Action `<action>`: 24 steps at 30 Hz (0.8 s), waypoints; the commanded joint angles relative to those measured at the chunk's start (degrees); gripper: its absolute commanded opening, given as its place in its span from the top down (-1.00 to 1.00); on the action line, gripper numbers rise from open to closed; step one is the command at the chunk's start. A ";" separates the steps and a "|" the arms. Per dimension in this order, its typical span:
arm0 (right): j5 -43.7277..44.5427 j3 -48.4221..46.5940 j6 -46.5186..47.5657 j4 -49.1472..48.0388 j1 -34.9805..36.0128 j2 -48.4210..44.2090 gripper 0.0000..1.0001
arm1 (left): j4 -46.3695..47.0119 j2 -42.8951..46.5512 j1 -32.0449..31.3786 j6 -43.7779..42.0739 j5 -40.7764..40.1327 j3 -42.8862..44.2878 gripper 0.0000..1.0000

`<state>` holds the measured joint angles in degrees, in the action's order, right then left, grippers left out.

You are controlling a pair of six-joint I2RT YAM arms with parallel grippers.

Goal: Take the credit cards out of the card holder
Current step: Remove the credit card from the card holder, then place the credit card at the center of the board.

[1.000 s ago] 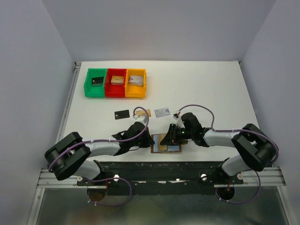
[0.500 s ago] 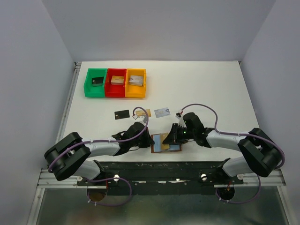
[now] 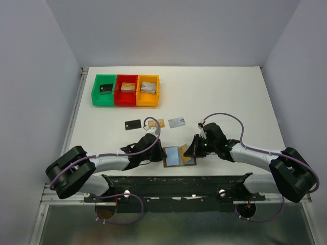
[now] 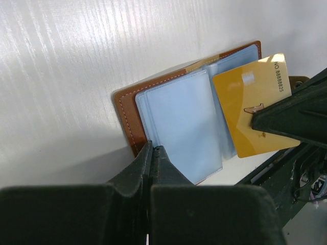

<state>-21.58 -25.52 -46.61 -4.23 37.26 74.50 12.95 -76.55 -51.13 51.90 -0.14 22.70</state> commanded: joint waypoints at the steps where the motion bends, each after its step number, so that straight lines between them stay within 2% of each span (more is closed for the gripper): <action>1: 4.53 -1.55 2.57 8.70 -0.43 -3.56 0.99 | -9.43 0.35 -0.37 -2.06 -2.58 -1.34 1.00; 2: 5.14 -2.07 3.10 10.10 -0.43 -4.35 0.99 | -9.61 0.96 -0.37 -2.33 -2.58 -0.99 1.00; 4: 6.11 -3.48 4.41 13.27 -0.43 -6.73 0.99 | -10.31 2.19 -0.37 -2.94 -2.67 0.23 0.86; 6: 7.25 -5.23 5.91 17.31 -0.43 -8.83 0.99 | -11.45 3.69 -0.37 -4.08 -2.58 2.07 0.57; 9: 8.49 -8.66 9.42 23.02 -0.52 -12.26 0.99 | -14.43 5.62 -0.28 -5.75 -2.58 6.03 -0.05; 10: 8.49 -9.54 10.74 24.60 -0.52 -13.75 0.99 | -16.01 6.58 -0.28 -6.02 -3.02 7.35 -0.14; 15: 5.16 -14.38 19.79 29.98 -0.52 -20.26 0.99 | -21.55 15.80 -0.11 -6.63 -7.84 12.80 -0.40; 19: -5.46 -16.40 24.89 29.63 -0.43 -23.52 0.99 | -22.37 24.15 1.21 -11.71 -8.31 13.78 -0.53; 22: -16.70 -19.82 27.97 31.91 -0.34 -23.87 0.99 | -6.95 32.05 4.45 -17.78 9.82 6.33 -0.47; 24: -23.21 -21.85 30.34 34.54 -0.43 -23.88 0.99 | -0.59 38.38 6.13 -18.15 17.77 2.11 -0.47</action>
<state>-28.53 -43.18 -23.38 24.34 36.99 51.05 -0.91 -47.37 -48.14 40.05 -0.86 32.80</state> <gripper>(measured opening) 0.011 0.742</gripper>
